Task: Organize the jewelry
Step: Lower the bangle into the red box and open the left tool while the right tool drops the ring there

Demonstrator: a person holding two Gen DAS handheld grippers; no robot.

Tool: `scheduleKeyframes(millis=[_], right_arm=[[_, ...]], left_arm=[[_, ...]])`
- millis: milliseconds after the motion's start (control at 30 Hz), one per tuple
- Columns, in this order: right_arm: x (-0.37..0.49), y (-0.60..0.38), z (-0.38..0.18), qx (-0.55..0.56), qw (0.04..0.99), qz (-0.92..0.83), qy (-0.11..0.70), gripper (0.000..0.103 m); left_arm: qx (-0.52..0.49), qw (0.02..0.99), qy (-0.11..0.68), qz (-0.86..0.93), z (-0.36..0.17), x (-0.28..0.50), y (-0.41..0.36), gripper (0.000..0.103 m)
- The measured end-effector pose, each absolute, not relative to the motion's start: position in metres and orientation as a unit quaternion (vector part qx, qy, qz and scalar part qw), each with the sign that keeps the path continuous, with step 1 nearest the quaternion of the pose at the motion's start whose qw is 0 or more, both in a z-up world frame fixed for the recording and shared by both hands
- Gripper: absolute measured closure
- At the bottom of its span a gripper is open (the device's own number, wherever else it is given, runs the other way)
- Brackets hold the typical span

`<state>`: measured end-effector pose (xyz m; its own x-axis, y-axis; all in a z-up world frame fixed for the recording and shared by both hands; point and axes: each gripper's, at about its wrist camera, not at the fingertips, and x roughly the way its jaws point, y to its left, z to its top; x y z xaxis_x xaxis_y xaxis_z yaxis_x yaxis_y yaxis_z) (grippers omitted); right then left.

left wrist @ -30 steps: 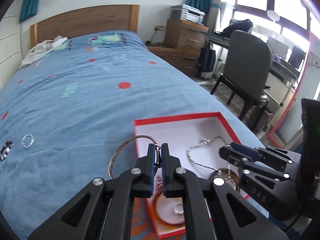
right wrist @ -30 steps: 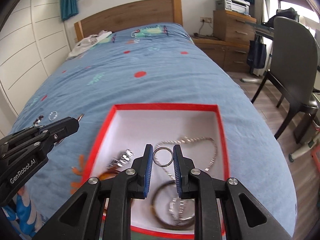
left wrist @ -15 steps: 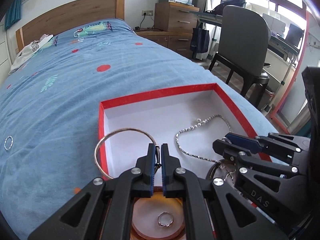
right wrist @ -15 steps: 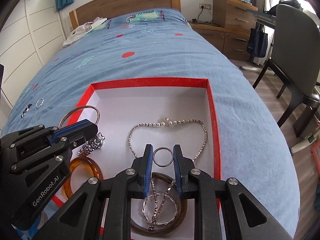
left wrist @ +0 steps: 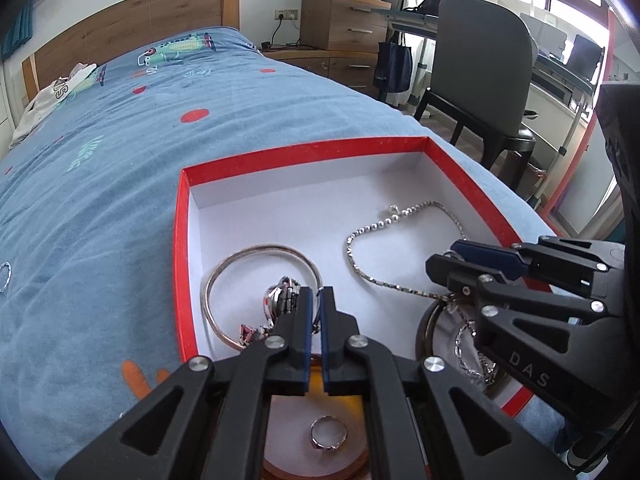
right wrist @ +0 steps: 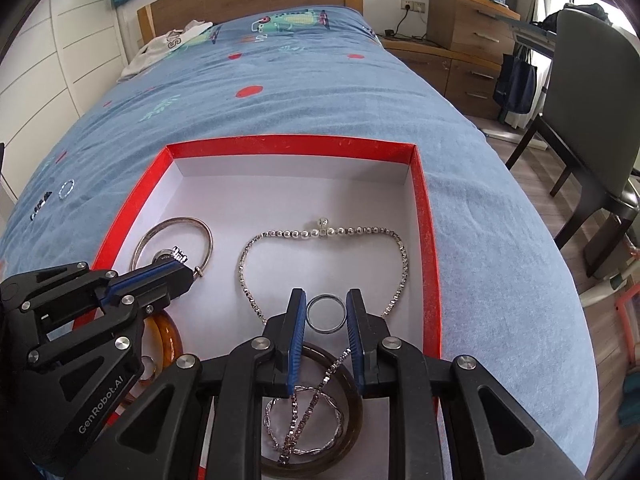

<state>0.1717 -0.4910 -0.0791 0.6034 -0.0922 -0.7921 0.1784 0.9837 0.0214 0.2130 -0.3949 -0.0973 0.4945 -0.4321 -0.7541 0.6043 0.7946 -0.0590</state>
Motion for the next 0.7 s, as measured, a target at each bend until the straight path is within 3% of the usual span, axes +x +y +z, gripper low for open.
scheduleKeyframes(millis=[333,533,700], right_arm=[[0.17,-0.489,-0.077,0.051,0.895,-0.075,0.437,0.081],[0.164,-0.485,-0.07,0.052,0.894,-0.077,0.438,0.075],[0.154,-0.483,-0.058,0.05,0.898,-0.084,0.43,0.074]], left_arm=[[0.113,0.858,0.402,-0.299,-0.094,0.211,-0.394,0.096],[0.114,0.865,0.386,-0.301,-0.078,0.201,-0.389,0.08],[0.112,0.873,0.373,-0.293,-0.058,0.191,-0.376,0.076]])
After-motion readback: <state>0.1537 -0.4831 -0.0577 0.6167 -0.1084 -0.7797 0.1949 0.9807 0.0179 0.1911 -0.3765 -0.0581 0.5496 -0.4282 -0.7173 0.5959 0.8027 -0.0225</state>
